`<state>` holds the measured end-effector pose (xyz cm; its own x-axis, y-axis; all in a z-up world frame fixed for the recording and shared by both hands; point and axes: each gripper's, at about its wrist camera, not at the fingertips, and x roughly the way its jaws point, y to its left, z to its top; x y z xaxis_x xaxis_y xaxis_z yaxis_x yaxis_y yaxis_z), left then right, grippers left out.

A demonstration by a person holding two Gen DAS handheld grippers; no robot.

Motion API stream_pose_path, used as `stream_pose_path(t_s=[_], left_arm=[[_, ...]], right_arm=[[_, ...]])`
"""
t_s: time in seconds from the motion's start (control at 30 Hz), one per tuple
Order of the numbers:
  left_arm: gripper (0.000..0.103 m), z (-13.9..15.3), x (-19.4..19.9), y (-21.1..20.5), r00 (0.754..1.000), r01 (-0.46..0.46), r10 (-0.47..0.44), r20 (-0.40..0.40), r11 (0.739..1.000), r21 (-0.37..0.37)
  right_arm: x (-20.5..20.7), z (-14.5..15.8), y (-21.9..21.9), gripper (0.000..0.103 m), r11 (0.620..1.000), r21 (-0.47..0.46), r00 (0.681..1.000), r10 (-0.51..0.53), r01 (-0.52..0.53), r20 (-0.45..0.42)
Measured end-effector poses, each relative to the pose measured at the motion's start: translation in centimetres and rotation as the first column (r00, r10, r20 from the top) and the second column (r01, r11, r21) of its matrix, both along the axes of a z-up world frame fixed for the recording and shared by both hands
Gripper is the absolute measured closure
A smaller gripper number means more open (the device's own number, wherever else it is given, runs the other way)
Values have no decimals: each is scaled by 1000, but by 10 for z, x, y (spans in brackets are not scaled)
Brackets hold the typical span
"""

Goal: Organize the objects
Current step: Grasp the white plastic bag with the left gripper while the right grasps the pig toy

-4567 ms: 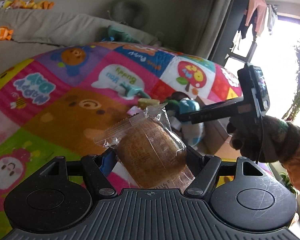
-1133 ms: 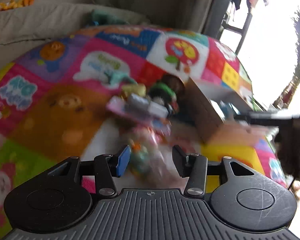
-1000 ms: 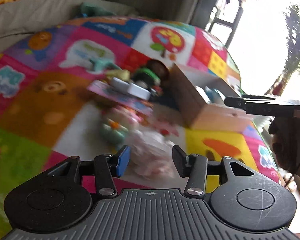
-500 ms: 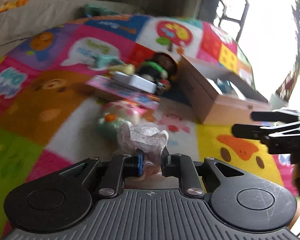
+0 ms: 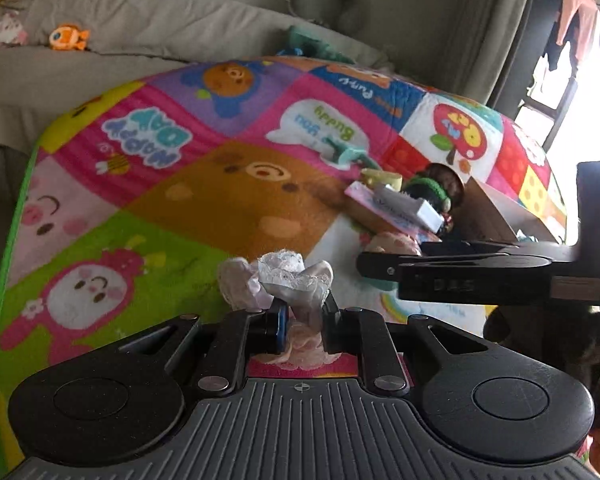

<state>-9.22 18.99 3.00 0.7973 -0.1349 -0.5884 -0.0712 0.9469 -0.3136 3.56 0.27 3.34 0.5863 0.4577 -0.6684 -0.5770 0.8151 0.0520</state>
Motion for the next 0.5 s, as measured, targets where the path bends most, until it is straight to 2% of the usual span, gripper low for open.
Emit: stream_pose_path(t_s=[0.13,0.2,0.3,0.4,0.5], left_arm=[[85,-4,-1,-4,1000,20,-20,-6,1000,-10],[84,-4,-1,-10,999,36,-36,-11,999,-10],[84,-2,-3,-25,995,95,-95,-19,995,0],[84,-1,-5,-51,978,207,-206,-36,978,8],[84,-3,-5,-82,949,312,-311,-58,950,11]], right_arm=[[-15,4,-9,37,998,-54,999,26,-25,30],[-28,9,-25,38,997,-64,998,50,-47,44],[-52,16,-58,38,996,-51,997,73,-72,19],[-74,15,-98,38,999,-41,1000,29,-29,-2],[-92,12,-140,38,997,-33,997,-75,75,1]])
